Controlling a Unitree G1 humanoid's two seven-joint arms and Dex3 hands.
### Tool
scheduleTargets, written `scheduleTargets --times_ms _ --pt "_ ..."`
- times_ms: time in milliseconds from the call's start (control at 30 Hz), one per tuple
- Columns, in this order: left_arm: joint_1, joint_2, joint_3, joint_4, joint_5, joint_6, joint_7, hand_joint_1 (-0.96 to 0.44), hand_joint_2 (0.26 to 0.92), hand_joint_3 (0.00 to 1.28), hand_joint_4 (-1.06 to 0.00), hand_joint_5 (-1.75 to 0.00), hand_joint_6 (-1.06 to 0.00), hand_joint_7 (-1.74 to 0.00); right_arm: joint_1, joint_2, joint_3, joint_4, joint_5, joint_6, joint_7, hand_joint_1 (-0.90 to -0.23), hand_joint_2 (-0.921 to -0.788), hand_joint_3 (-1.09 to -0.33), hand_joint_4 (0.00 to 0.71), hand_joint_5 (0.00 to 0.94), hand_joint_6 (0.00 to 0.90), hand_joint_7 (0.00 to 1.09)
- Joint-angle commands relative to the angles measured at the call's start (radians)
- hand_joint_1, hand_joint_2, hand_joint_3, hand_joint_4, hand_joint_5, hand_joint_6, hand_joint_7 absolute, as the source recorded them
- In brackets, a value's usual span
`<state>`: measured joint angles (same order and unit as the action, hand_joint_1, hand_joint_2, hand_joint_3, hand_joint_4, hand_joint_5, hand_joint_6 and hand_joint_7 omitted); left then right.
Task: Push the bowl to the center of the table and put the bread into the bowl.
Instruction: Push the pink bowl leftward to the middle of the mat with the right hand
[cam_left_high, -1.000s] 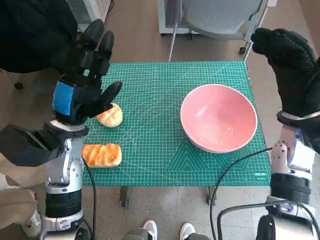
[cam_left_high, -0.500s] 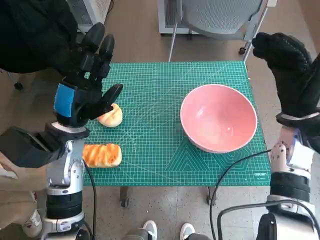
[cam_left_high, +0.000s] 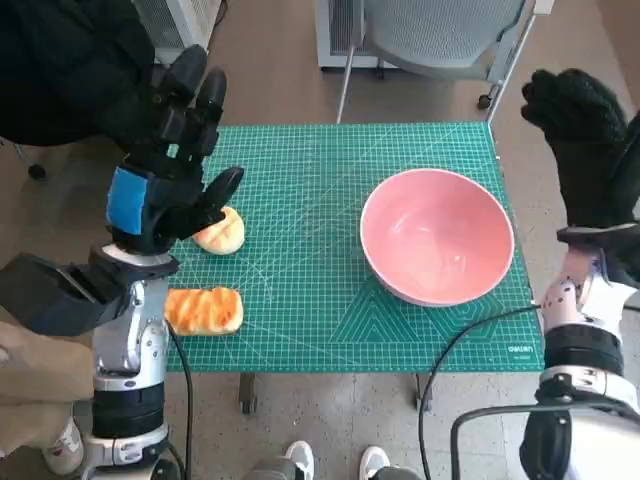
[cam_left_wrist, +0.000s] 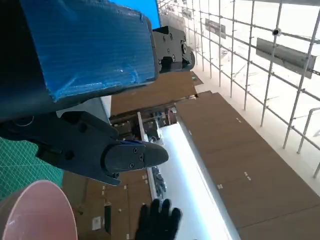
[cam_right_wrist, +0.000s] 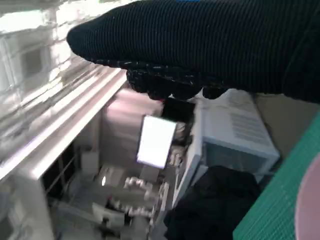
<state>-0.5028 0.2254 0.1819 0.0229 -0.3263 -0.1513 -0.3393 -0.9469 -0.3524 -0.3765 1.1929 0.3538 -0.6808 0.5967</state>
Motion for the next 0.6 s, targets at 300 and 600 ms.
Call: scheduleTargets --times_ms 300,600 --pt "0.027 0.016 0.023 -0.046 -0.012 0.018 0.005 -0.39 0.905 0.42 -0.04 -0.01 0.0 -0.34 0.008 -0.038 0.004 0.113 -0.098 0.173 -0.228 -0.689 -0.921 -0.963 0.274 0.014 0.351 0.05" --pt "0.036 0.021 0.029 -0.066 -0.006 0.031 0.014 -0.38 0.865 0.51 -0.04 -0.01 0.0 -0.35 0.032 -0.03 0.002 0.125 -0.126 0.227 -0.284 -0.69 -0.921 -0.966 0.282 0.012 0.352 0.04"
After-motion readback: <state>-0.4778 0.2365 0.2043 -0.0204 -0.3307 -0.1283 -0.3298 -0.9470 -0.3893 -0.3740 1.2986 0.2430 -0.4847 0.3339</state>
